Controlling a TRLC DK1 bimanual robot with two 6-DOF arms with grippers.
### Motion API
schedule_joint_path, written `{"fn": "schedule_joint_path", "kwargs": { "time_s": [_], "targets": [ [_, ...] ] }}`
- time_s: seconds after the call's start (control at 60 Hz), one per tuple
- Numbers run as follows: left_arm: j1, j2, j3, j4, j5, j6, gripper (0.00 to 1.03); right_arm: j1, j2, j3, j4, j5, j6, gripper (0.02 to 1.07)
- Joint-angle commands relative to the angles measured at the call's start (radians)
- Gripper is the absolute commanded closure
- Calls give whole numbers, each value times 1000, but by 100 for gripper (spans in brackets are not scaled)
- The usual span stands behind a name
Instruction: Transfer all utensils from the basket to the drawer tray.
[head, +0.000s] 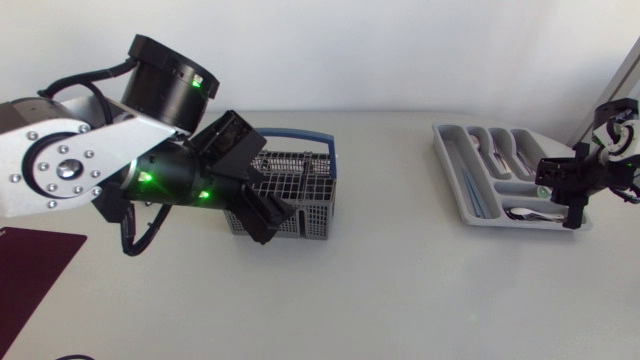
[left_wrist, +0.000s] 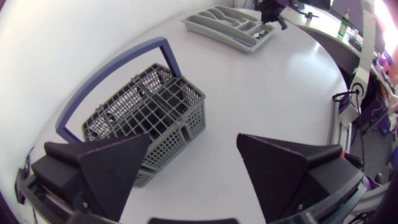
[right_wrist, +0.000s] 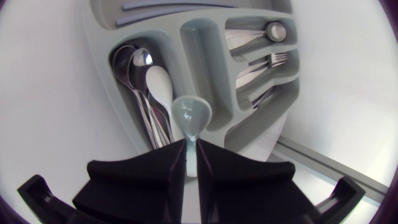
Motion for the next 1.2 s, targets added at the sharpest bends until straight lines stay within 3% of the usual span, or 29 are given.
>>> {"fn": "schedule_joint_path", "kwargs": {
  "time_s": [0.0,0.1,0.2,0.25,0.317,0.4,0.683,1.033,1.183],
  "targets": [
    [19,-31,-35,-11,-4,19,6,-5,35,-28,17,19,-38,101],
    [28,-44,-49,-12,-5,19,6,-6,40,-39,33,22,-36,98],
    [47,-63,-63,-12,-4,24,6,-8,23,-46,39,21,-33,69],
    [53,-74,-72,-15,-4,27,6,-9,-3,-57,37,21,-26,41],
    [65,-86,-85,-17,-4,33,6,-9,-32,-72,37,21,-18,20],
    [74,-98,-97,-17,-4,37,6,-8,-62,-85,36,21,-9,8],
    [142,-158,-143,-15,1,56,6,78,-301,-241,23,-38,122,7],
    [283,-224,-235,26,6,99,6,399,-520,-410,-3,-65,498,7],
    [357,-241,-261,43,47,119,6,557,-553,-434,-1,-64,654,7]
  ]
}}
